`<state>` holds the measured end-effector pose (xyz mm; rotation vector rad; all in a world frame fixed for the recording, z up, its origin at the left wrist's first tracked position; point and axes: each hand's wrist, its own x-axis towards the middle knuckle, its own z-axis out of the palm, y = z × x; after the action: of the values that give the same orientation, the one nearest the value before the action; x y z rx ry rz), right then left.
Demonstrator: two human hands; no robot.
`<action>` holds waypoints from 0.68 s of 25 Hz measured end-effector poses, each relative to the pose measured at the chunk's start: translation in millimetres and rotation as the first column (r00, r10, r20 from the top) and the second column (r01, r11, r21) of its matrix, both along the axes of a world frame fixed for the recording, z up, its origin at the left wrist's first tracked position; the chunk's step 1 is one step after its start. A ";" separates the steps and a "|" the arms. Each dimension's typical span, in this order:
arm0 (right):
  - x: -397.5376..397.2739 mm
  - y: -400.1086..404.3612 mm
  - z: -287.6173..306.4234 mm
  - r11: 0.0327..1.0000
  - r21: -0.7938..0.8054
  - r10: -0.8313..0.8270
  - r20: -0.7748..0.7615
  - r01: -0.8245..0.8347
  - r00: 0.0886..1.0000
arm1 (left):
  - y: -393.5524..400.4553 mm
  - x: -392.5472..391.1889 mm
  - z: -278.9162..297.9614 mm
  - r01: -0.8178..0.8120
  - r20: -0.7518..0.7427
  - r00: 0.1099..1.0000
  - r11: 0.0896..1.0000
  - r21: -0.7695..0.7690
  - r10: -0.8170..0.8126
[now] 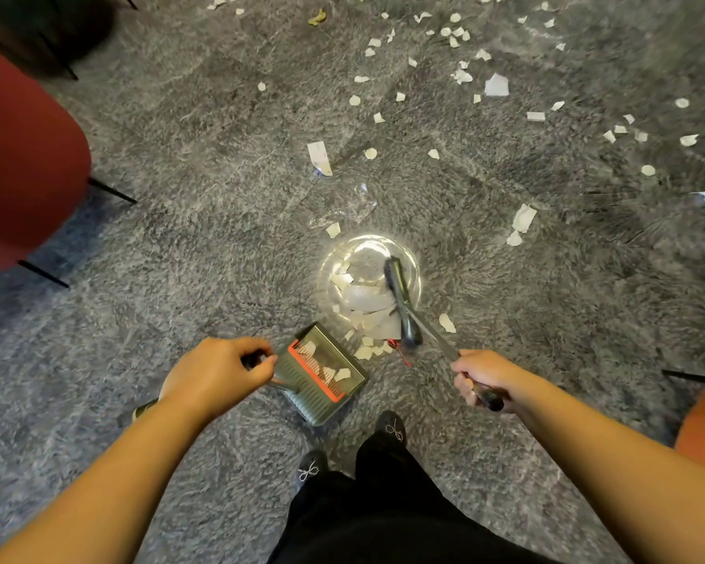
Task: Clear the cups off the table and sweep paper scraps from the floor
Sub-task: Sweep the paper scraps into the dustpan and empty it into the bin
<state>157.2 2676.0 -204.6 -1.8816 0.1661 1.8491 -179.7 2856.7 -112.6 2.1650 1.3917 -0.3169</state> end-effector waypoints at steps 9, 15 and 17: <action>-97.4 1.9 4.2 0.994 -0.006 0.101 -0.243 -0.106 0.965 | 0.7 -18.1 -5.7 0.033 0.011 0.999 0.999 0.009 -0.034; -121.1 6.1 35.2 0.998 0.015 0.056 -0.212 -0.055 0.976 | 0.3 -43.1 -10.9 0.032 0.024 0.999 0.999 -0.015 -0.031; -126.8 6.1 44.7 1.000 0.013 0.023 -0.185 -0.021 0.982 | -1.7 -52.4 -12.7 0.036 0.024 0.999 0.999 -0.011 -0.036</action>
<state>30.4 2682.1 -159.9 -1.7090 0.1980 2.0353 -232.1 2855.0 -125.3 2.1796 1.3360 -0.3106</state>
